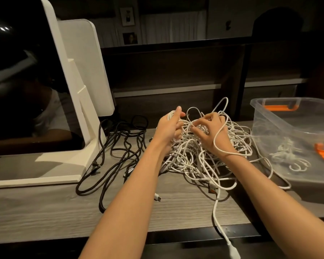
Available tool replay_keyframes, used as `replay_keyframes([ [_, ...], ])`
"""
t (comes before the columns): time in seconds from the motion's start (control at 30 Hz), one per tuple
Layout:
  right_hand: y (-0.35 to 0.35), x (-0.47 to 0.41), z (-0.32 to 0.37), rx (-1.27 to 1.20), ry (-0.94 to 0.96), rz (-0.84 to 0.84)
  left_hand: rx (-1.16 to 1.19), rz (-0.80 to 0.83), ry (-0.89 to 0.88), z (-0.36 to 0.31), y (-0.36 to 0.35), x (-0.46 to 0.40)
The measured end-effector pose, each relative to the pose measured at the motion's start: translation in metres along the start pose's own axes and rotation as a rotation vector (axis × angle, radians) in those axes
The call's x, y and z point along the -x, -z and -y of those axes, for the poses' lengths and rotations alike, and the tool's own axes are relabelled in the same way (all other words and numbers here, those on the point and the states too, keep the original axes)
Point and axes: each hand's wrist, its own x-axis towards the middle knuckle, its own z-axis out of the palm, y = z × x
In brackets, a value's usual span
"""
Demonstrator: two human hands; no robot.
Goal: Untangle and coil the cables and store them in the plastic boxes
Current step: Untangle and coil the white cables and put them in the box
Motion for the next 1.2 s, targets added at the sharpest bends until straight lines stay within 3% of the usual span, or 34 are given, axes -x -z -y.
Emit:
replay_keyframes([
  [0.17, 0.004, -0.002, 0.006, -0.243, 0.023, -0.202, -0.250, 0.143, 0.176, -0.004, 0.000, 0.004],
  [0.3, 0.003, -0.004, 0.009, -0.251, -0.068, -0.176, -0.478, 0.341, 0.134, -0.006, -0.003, 0.010],
  [0.37, 0.004, -0.003, 0.004, -0.206, -0.126, -0.062, -0.464, 0.258, 0.065, -0.005, -0.004, 0.010],
  [0.47, 0.004, -0.001, -0.001, -0.105, -0.149, 0.081, -0.405, -0.070, -0.057, 0.001, -0.002, 0.001],
  [0.57, 0.005, -0.001, -0.001, -0.063, -0.163, 0.080, -0.191, -0.237, -0.085, 0.005, 0.001, -0.003],
  [0.7, 0.006, -0.002, -0.001, -0.001, -0.197, 0.057, 0.192, -0.155, 0.000, 0.000, 0.004, -0.003],
  [0.8, 0.007, 0.000, -0.001, 0.072, -0.245, -0.001, 0.544, -0.164, 0.088, -0.002, 0.004, -0.003],
  [0.87, 0.008, 0.001, 0.000, 0.105, -0.252, -0.046, 0.644, -0.191, 0.129, -0.004, 0.004, -0.002],
  [1.0, 0.008, 0.002, 0.002, 0.030, -0.217, -0.142, 0.311, -0.208, 0.131, -0.001, 0.005, -0.003],
  [1.2, 0.008, 0.002, 0.009, -0.193, -0.129, -0.099, -0.371, -0.014, -0.032, 0.002, -0.013, 0.002],
])
